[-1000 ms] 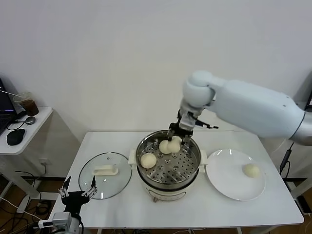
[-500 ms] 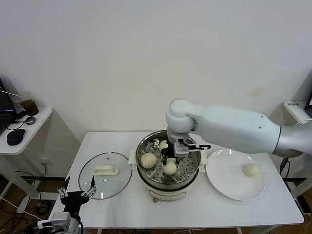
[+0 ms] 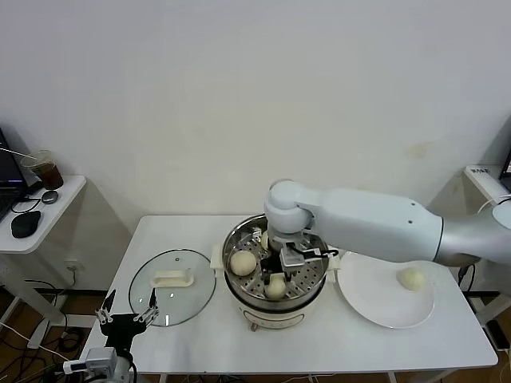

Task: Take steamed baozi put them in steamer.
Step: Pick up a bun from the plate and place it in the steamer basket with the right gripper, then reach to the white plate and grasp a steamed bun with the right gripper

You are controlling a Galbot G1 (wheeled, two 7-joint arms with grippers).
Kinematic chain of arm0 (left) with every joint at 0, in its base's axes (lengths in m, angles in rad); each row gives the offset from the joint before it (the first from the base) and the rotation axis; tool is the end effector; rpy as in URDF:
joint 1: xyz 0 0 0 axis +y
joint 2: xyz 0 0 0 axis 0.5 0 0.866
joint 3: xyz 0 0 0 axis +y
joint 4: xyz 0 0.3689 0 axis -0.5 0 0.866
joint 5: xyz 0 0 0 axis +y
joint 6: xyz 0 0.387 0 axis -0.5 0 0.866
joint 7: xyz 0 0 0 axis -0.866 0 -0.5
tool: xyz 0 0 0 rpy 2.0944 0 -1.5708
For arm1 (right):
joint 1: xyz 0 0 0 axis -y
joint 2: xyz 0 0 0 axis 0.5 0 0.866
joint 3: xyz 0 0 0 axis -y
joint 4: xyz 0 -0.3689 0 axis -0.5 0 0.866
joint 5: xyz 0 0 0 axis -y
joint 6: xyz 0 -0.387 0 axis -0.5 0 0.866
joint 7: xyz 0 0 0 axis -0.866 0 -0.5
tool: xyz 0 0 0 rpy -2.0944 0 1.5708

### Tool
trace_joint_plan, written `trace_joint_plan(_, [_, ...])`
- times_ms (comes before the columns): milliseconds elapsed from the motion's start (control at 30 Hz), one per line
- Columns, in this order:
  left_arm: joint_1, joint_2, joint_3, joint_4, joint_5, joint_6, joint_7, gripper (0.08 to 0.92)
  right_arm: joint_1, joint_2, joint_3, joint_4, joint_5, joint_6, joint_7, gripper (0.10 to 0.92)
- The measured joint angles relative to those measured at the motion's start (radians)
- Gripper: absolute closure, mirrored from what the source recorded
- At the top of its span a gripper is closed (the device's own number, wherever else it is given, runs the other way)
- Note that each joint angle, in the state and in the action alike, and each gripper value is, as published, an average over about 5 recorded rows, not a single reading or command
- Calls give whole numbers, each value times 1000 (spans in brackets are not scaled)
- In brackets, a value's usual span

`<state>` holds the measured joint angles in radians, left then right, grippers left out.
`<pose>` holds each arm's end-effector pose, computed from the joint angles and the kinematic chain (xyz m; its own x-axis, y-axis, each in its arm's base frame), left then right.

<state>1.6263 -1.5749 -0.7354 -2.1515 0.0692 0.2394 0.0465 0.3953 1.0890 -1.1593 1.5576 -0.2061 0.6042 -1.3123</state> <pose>0.1789 0.0674 -0.3044 -0.9581 -0.1702 0.2305 -0.1327 0.9765 0.1696 0.4999 0.1675 -0.1081 0.0302 -0.0608 0.9977 0.1292 -0.9895 -0.0642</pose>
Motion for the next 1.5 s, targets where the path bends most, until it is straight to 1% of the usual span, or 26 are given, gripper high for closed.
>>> trace_joint_plan(200, [0, -2, 3, 0, 1, 0, 1, 177, 16, -12, 7, 9, 39, -19, -2, 288])
trace_joint_plan(333, [-1, -3, 5, 0, 1, 0, 1, 177, 38, -28, 19, 12, 77, -35, -8, 214])
trace_joint_plan(533, [0, -2, 5, -3, 2, 0, 2, 177, 92, -69, 46, -1, 142, -80, -15, 203])
trace_joint_plan(667, [-1, 1, 4, 1, 1, 0, 3, 177, 133, -114, 65, -22, 215, -164, -5, 203])
trace_joint_plan(767, [-4, 5, 5, 3, -6, 3, 7, 177, 153, -154, 81, -49, 292, -269, 12, 203])
trace_joint_plan(900, [-8, 11, 6, 3, -26, 11, 14, 177, 160, -213, 113, -93, 393, -443, 32, 203])
trace_joint_plan(1033, [-9, 17, 1, 3, -50, 19, 19, 177, 150, -279, 145, -144, 445, -601, 37, 203])
trace_joint_plan(1133, [-10, 22, -4, 8, -65, 24, 20, 177, 124, -334, 170, -181, 438, -682, 34, 203])
trace_joint_plan(1233, [-10, 27, -9, 15, -76, 27, 21, 177, 78, -391, 199, -206, 393, -731, 29, 203])
trace_joint_plan(1500, [-6, 29, -14, 25, -93, 38, 28, 177, -113, -505, 331, -250, 239, -784, 13, 203])
